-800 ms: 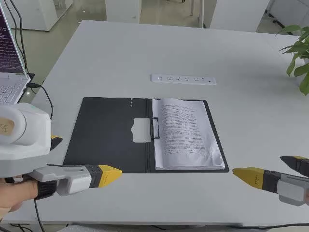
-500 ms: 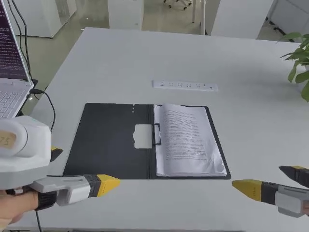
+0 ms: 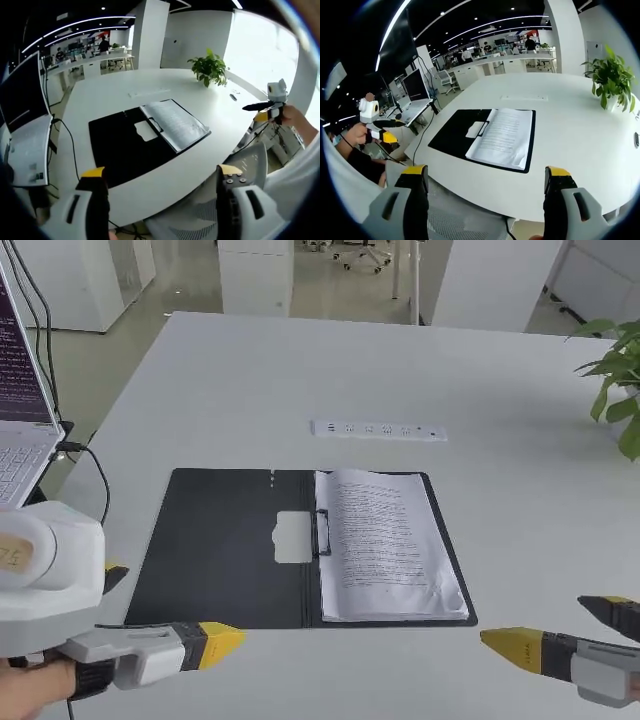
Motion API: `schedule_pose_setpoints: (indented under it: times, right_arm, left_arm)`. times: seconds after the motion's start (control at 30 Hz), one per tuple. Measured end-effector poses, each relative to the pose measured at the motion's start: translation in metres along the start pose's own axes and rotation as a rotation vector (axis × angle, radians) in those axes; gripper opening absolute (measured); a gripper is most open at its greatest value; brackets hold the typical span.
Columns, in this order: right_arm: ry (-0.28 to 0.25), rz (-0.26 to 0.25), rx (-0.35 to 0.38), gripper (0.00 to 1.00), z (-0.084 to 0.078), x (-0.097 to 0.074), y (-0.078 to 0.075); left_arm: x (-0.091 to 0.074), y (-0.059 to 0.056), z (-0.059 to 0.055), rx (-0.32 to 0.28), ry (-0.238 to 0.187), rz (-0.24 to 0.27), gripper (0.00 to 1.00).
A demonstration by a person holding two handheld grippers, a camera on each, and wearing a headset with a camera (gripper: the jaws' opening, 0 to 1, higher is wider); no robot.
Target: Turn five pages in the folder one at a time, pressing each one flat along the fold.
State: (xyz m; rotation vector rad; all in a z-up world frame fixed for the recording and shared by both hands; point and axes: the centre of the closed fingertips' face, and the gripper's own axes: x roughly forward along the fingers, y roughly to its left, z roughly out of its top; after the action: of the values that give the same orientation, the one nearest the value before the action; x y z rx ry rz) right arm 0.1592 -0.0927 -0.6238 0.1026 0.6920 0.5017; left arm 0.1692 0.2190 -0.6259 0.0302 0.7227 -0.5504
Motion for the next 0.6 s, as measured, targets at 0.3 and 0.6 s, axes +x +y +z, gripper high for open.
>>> schedule_pose_setpoints:
  times: [0.3, 0.6]
  right_arm:
    - [0.000, -0.003, 0.001, 0.97, 0.0005, 0.0025, -0.0006]
    - [-0.008, -0.014, 0.011, 0.96, -0.0011, 0.0000, -0.0045]
  left_arm:
    - [0.0014, 0.0021, 0.0012, -0.007, -0.007, 0.002, 0.88]
    - [0.0023, 0.0022, -0.0001, -0.009, -0.009, 0.004, 0.86]
